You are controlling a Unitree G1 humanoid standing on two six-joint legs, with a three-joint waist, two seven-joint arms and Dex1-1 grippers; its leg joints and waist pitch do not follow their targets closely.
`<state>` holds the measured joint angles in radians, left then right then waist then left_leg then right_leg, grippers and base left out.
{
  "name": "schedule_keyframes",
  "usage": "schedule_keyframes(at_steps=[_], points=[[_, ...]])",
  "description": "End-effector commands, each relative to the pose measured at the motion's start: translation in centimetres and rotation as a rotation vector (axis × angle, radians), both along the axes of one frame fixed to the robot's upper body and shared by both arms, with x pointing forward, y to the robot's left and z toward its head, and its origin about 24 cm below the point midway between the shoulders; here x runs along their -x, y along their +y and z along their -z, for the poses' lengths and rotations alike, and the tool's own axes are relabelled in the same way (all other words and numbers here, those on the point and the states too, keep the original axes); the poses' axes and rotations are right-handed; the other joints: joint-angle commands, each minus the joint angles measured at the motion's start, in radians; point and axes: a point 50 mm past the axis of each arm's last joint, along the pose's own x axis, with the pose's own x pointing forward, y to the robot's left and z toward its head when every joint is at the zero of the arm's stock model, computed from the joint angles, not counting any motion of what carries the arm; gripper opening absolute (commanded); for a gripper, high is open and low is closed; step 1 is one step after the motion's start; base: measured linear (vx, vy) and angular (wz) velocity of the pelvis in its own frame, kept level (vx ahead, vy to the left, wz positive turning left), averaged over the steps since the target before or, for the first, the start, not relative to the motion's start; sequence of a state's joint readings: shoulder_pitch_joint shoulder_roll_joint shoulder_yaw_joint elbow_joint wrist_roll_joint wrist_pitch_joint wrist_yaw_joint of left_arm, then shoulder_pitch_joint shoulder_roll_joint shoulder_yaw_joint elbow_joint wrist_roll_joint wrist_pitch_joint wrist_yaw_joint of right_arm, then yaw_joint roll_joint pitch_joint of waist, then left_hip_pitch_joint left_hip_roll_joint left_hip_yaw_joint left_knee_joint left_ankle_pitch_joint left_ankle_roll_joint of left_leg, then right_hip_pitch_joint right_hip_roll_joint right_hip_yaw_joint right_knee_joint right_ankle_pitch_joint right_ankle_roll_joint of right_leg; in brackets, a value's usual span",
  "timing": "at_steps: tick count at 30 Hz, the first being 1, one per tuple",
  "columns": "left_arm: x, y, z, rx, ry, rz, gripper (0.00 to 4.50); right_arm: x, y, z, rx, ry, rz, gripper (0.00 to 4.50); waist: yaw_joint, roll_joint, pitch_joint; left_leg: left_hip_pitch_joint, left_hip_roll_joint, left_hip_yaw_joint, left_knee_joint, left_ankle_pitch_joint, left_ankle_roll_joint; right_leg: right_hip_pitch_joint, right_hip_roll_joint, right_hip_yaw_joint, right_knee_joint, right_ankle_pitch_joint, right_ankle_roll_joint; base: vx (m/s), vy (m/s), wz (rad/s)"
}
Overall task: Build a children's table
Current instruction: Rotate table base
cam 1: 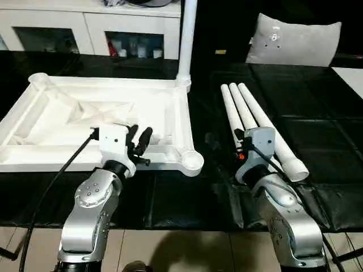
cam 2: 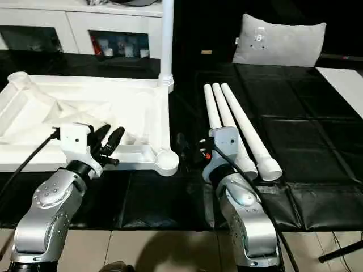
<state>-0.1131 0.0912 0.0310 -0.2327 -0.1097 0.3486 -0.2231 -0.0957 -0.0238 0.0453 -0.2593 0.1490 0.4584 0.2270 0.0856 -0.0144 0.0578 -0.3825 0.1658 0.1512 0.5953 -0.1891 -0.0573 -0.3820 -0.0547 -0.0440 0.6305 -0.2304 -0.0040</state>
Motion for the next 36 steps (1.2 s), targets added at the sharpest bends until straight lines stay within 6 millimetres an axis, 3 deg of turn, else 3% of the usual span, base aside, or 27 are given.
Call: schedule_keyframes(at_steps=[1,3,4,5,6,7,8,9,10,11,12,13,14,15,16,17,18,21,22,23,27,29,32,33,34,35,36], points=[[-0.1,-0.1,-0.1,-0.019,-0.004,-0.008,2.24,0.1,-0.3,-0.1,0.001,0.012,0.015,4.50,-0.005,0.008,-0.057,0.014,0.058,-0.017,-0.078,-0.148,-0.011,0.037,-0.075,0.052,-0.076,-0.012,-0.120,0.000,0.000,0.00],[-0.1,-0.1,-0.1,-0.017,0.000,-0.005,2.38,0.2,-0.3,0.0,-0.017,0.023,0.019,4.50,-0.005,0.007,-0.057,0.014,0.056,-0.015,-0.076,-0.150,-0.009,0.039,-0.078,0.054,-0.077,-0.004,-0.124,0.000,0.000,0.00],[-0.1,-0.2,-0.1,-0.016,0.002,-0.003,2.44,0.2,-0.4,0.1,-0.021,0.029,0.023,4.50,0.000,0.002,-0.056,0.006,0.049,-0.008,-0.071,-0.149,0.028,0.046,-0.099,0.065,-0.084,-0.021,-0.136,0.000,0.000,0.00],[0.0,-0.2,-0.1,-0.019,0.000,-0.004,2.50,0.2,-0.4,0.1,-0.014,0.022,0.015,4.50,0.002,0.013,-0.062,0.050,0.054,0.036,-0.037,-0.170,-0.016,0.004,-0.076,0.111,-0.107,-0.088,-0.112,-0.007,0.029,-0.34],[0.0,-0.1,-0.2,-0.019,-0.002,-0.008,2.58,0.2,-0.5,0.2,0.008,0.020,0.014,4.50,0.016,-0.012,-0.055,0.030,0.038,0.042,-0.028,-0.213,-0.052,0.024,-0.074,0.150,-0.109,-0.200,-0.099,-0.008,0.029,-0.34],[0.0,-0.1,-0.2,-0.019,-0.003,-0.009,2.67,0.2,-0.5,0.2,0.020,0.019,0.013,4.50,0.035,-0.021,-0.051,0.017,0.024,0.034,0.003,-0.241,-0.037,0.042,-0.098,0.210,-0.132,-0.295,-0.088,0.003,0.067,-0.60],[0.0,0.0,-0.2,-0.011,0.005,-0.024,2.75,0.1,-0.7,0.1,0.023,0.012,0.042,4.50,0.058,-0.023,-0.047,0.006,0.025,0.008,0.053,-0.238,0.002,0.053,-0.150,0.283,-0.160,-0.418,-0.088,-0.002,0.125,-0.64],[0.0,0.1,-0.2,-0.002,0.000,-0.023,2.80,-0.1,-1.1,0.2,0.040,0.015,0.086,4.50,0.063,-0.025,-0.045,-0.026,0.027,-0.022,0.070,-0.212,0.028,0.080,-0.181,0.301,-0.159,-0.439,-0.101,-0.002,0.125,-0.64],[0.1,0.2,-0.2,0.003,0.003,-0.026,2.85,-0.2,-1.3,0.2,0.059,0.010,0.112,4.50,0.047,-0.014,-0.044,-0.074,0.036,-0.077,0.038,-0.089,0.096,0.089,-0.196,0.223,-0.138,-0.359,-0.153,0.001,0.182,-0.50],[0.2,0.3,-0.1,0.002,0.004,-0.032,2.85,-0.2,-1.5,0.3,0.082,0.015,0.134,4.50,0.057,0.015,-0.061,-0.037,0.041,-0.071,-0.001,-0.050,0.094,0.061,-0.146,0.182,-0.127,-0.309,-0.171,0.018,0.210,-0.11],[0.3,0.3,-0.1,0.002,0.006,-0.031,2.97,0.0,-1.6,0.3,0.074,0.035,0.131,4.50,0.007,0.044,-0.061,0.025,0.041,-0.063,-0.062,-0.053,0.125,-0.004,-0.014,0.099,-0.070,-0.179,-0.167,0.018,0.210,-0.11],[0.3,0.3,-0.1,0.003,0.006,-0.030,3.08,0.1,-1.6,0.3,0.070,0.038,0.129,4.50,-0.031,0.052,-0.072,0.059,0.050,-0.086,-0.060,0.027,0.166,-0.027,0.018,0.043,-0.009,-0.048,-0.134,0.006,0.217,0.08],[0.4,0.3,-0.1,0.005,0.005,-0.025,3.17,0.2,-1.6,0.3,0.052,0.048,0.118,4.50,-0.035,0.052,-0.070,0.054,0.055,-0.087,-0.064,0.029,0.168,-0.023,0.014,0.029,-0.007,-0.023,-0.113,-0.026,0.187,0.13],[0.5,0.2,-0.2,-0.007,-0.010,-0.013,3.23,0.6,-1.6,0.3,0.014,0.058,0.090,4.50,-0.041,0.047,-0.065,0.040,0.059,-0.083,-0.071,-0.017,0.126,-0.014,0.000,0.025,-0.020,-0.001,-0.088,-0.026,0.187,0.13],[0.5,0.1,-0.2,-0.014,-0.017,-0.004,3.23,0.7,-1.6,0.2,0.006,0.035,0.078,4.50,-0.048,0.028,-0.062,0.035,0.045,-0.073,-0.072,-0.108,0.065,-0.002,-0.022,0.031,-0.043,0.013,-0.078,-0.031,0.125,0.11],[0.6,0.1,-0.1,-0.027,-0.016,-0.007,3.41,0.8,-1.6,0.2,-0.011,0.021,0.051,4.50,-0.048,0.024,-0.061,0.029,0.037,-0.071,-0.072,-0.147,0.044,0.008,-0.036,0.037,-0.051,0.019,-0.076,-0.038,0.066,0.05],[0.6,0.2,-0.1,-0.042,-0.012,-0.019,3.53,1.0,-1.3,0.1,-0.018,-0.003,-0.005,4.50,-0.047,0.016,-0.054,0.022,0.029,-0.062,-0.080,-0.294,-0.014,0.012,-0.058,0.048,-0.074,-0.062,-0.069,-0.038,0.066,0.05],[0.7,0.4,0.1,-0.049,-0.006,-0.020,3.70,1.0,-1.2,0.2,-0.092,0.009,0.027,4.50,-0.051,0.015,-0.046,0.021,0.023,-0.064,-0.083,-0.468,-0.061,0.003,-0.074,0.060,-0.096,-0.246,-0.046,0.000,0.000,0.00],[0.7,0.4,0.1,-0.049,-0.006,-0.020,3.70,1.0,-1.2,0.2,-0.092,0.009,0.027,4.50,-0.057,0.009,-0.044,0.014,0.021,-0.067,-0.084,-0.504,-0.066,0.005,-0.079,0.062,-0.103,-0.309,-0.034,0.000,0.000,0.00],[0.9,0.5,0.4,-0.047,0.016,-0.034,3.78,0.9,-1.2,0.0,-0.049,-0.008,0.037,4.50,-0.057,0.017,-0.045,0.015,0.021,-0.070,-0.084,-0.510,-0.070,0.006,-0.081,0.063,-0.103,-0.321,-0.034,0.000,0.000,0.00],[1.4,0.0,0.7,-0.039,0.017,-0.024,3.99,0.9,-2.1,0.4,0.073,0.034,0.107,4.50,-0.057,-0.007,-0.047,0.014,0.021,-0.054,-0.081,-0.433,-0.026,0.007,-0.084,0.073,-0.117,-0.332,-0.025,-0.018,-0.048,0.02],[1.6,0.0,1.0,-0.049,0.014,-0.030,3.99,1.1,-2.0,0.7,0.076,0.071,0.074,4.50,-0.055,0.001,-0.047,0.012,0.023,-0.052,-0.081,-0.408,-0.016,0.008,-0.079,0.073,-0.117,-0.328,-0.033,-0.001,-0.064,0.02],[1.6,-0.1,1.1,-0.061,0.015,-0.038,3.99,1.2,-1.7,0.4,0.087,0.044,0.028,4.50,-0.056,-0.007,-0.051,0.007,0.026,-0.047,-0.077,-0.401,-0.013,0.008,-0.080,0.070,-0.116,-0.335,-0.040,0.013,-0.059,0.00],[1.4,-0.1,1.0,-0.067,0.006,-0.035,3.99,1.1,-1.5,0.4,0.095,0.037,0.024,4.50,-0.055,-0.007,-0.053,0.004,0.027,-0.046,-0.077,-0.369,-0.008,0.010,-0.079,0.069,-0.114,-0.303,-0.048,0.022,-0.053,0.00],[1.3,-0.1,0.9,-0.079,0.004,-0.035,3.99,0.9,-1.6,0.5,0.100,0.041,0.042,4.50,-0.053,0.002,-0.055,0.004,0.029,-0.044,-0.077,-0.343,-0.007,0.010,-0.078,0.065,-0.110,-0.264,-0.061,0.000,0.000,0.00],[1.3,-0.1,0.9,-0.079,0.004,-0.035,3.99,0.9,-1.6,0.5,0.100,0.041,0.042,4.50,-0.054,0.001,-0.056,0.003,0.030,-0.043,-0.077,-0.329,-0.007,0.010,-0.077,0.064,-0.109,-0.237,-0.067,0.000,0.000,0.00],[1.3,-0.2,0.8,-0.074,0.006,-0.024,3.99,0.7,-1.8,0.5,0.104,0.061,0.066,4.50,-0.054,0.004,-0.061,0.002,0.030,-0.040,-0.075,-0.279,-0.010,0.017,-0.073,0.059,-0.101,-0.149,-0.084,0.000,0.000,0.00]])
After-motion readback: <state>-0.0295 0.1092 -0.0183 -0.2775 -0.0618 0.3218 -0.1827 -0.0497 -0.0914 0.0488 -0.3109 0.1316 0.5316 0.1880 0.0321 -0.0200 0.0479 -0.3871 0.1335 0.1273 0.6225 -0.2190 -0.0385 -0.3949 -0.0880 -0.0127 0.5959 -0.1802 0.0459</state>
